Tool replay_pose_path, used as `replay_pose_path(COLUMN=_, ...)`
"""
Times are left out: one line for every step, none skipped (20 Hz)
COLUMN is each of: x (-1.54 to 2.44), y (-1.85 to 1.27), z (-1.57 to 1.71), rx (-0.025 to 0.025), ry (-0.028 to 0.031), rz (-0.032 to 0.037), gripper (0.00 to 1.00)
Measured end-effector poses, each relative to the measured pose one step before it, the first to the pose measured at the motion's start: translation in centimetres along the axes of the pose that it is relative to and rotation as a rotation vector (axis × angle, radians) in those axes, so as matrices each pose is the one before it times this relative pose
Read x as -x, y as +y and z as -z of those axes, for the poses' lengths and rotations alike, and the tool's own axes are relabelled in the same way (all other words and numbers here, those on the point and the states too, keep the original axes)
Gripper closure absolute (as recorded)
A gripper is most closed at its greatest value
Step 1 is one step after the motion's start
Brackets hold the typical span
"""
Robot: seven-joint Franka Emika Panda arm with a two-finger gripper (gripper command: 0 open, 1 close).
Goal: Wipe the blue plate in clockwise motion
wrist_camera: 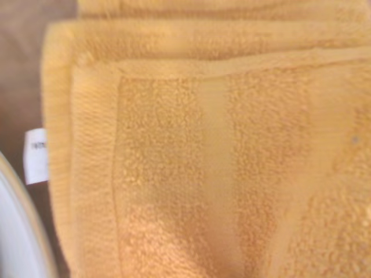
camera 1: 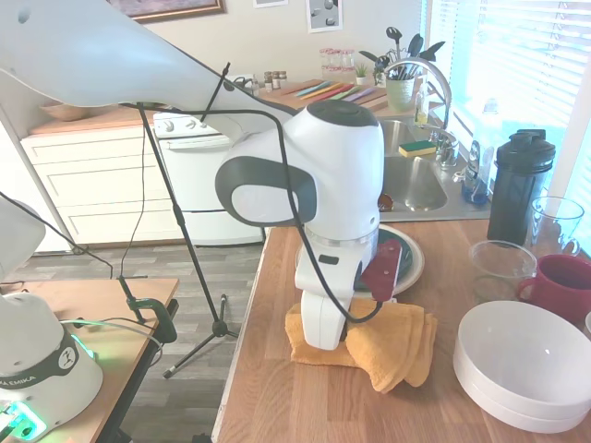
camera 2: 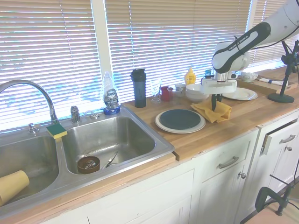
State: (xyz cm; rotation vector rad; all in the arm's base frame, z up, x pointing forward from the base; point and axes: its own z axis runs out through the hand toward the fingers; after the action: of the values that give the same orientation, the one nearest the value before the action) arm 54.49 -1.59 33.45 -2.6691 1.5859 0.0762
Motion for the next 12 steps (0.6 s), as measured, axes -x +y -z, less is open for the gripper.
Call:
replay_pose_path(x=-0.084, y=0.319, z=-0.362, rx=0.00426, ry=-0.00377, rz=0.00434, gripper=1.0)
replay_pose_path(x=-0.069, y=0.196, z=-0.206, rx=0.00123, ry=-0.00034, rz=0.00254, gripper=0.0)
replay_pose_path(x=-0.005, y=0.086, z=-0.056, rx=-0.00249, ry=0.00255, rz=0.0022, gripper=0.0)
replay_pose_path(x=0.036, y=0.059, z=0.013, rx=-0.00291, ry=0.00257, rz=0.00234, gripper=0.0)
replay_pose_path(x=0.033, y=0.042, z=0.007, rx=-0.00128, ry=0.00121, rz=0.00248, gripper=0.0)
replay_pose_path(x=0.049, y=0.036, z=0.003, rx=-0.0005, ry=0.0011, rz=0.00191, gripper=0.0)
replay_pose_path(x=0.038, y=0.035, z=0.003, rx=-0.00021, ry=0.00124, rz=0.00178, gripper=0.0)
replay_pose_path(x=0.022, y=0.01, z=0.008, rx=0.00014, ry=0.001, rz=0.0018, gripper=0.0)
replay_pose_path(x=0.025, y=0.0, z=0.013, rx=0.00046, ry=0.00101, rz=0.00161, gripper=0.0)
replay_pose_path(x=0.032, y=-0.011, z=0.01, rx=0.0005, ry=0.00101, rz=0.00174, gripper=0.0)
replay_pose_path(x=0.02, y=-0.01, z=0.003, rx=0.00031, ry=0.0005, rz=0.00099, gripper=0.0)
replay_pose_path(x=0.007, y=0.003, z=-0.008, rx=0.00032, ry=0.00011, rz=0.00035, gripper=0.0)
